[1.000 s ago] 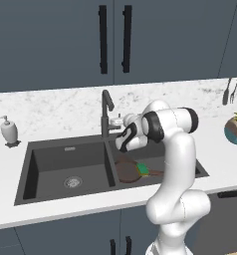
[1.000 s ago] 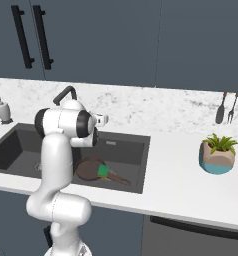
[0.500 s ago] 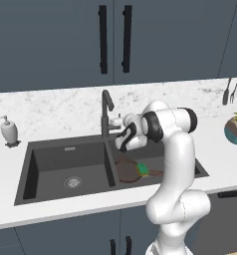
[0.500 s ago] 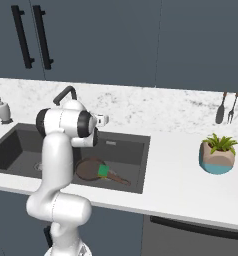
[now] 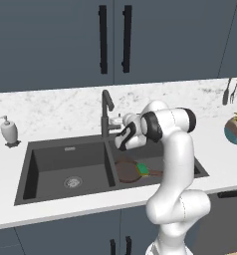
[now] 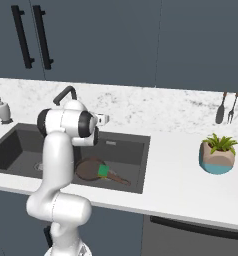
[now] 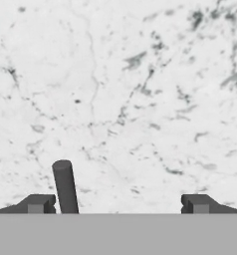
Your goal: Pick the pan and sponge and place them into the sink. Then turn on the water.
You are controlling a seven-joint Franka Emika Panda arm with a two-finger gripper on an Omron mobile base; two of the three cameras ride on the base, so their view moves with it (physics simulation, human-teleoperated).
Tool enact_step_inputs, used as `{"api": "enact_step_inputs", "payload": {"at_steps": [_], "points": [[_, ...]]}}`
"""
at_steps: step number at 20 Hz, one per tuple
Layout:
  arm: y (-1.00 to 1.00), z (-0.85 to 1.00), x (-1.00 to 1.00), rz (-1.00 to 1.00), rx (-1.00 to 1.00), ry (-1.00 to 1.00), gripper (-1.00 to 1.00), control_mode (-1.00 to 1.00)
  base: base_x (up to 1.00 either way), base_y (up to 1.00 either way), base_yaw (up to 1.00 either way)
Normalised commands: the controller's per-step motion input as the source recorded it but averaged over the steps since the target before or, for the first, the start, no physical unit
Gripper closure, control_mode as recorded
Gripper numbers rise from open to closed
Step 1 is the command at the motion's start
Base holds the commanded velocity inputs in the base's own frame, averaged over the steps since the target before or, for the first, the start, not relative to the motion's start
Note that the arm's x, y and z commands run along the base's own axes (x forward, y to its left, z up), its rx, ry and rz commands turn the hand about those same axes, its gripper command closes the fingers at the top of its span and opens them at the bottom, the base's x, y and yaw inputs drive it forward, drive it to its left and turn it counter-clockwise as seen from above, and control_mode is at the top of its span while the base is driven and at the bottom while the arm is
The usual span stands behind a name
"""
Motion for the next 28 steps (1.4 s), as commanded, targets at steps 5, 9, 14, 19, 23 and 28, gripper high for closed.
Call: {"api": "enact_step_inputs", "payload": {"at_steps": [5, 9, 14, 19, 23, 28], "points": [[0.00, -0.02, 0.05, 0.00, 0.00, 0.00, -1.00, -1.00, 0.00, 0.00, 0.00], [0.00, -0.03, 0.01, 0.00, 0.00, 0.00, -1.00, -1.00, 0.00, 0.00, 0.00], [0.01, -0.05, 0.08, 0.00, 0.00, 0.00, -1.00, -1.00, 0.00, 0.00, 0.00], [0.11, -0.02, 0.01, 0.00, 0.00, 0.00, -1.00, -1.00, 0.00, 0.00, 0.00], [0.00, -0.03, 0.06, 0.00, 0.00, 0.00, -1.00, -1.00, 0.00, 0.00, 0.00], [0.00, 0.00, 0.12, 0.00, 0.00, 0.00, -1.00, -1.00, 0.00, 0.00, 0.00]]}}
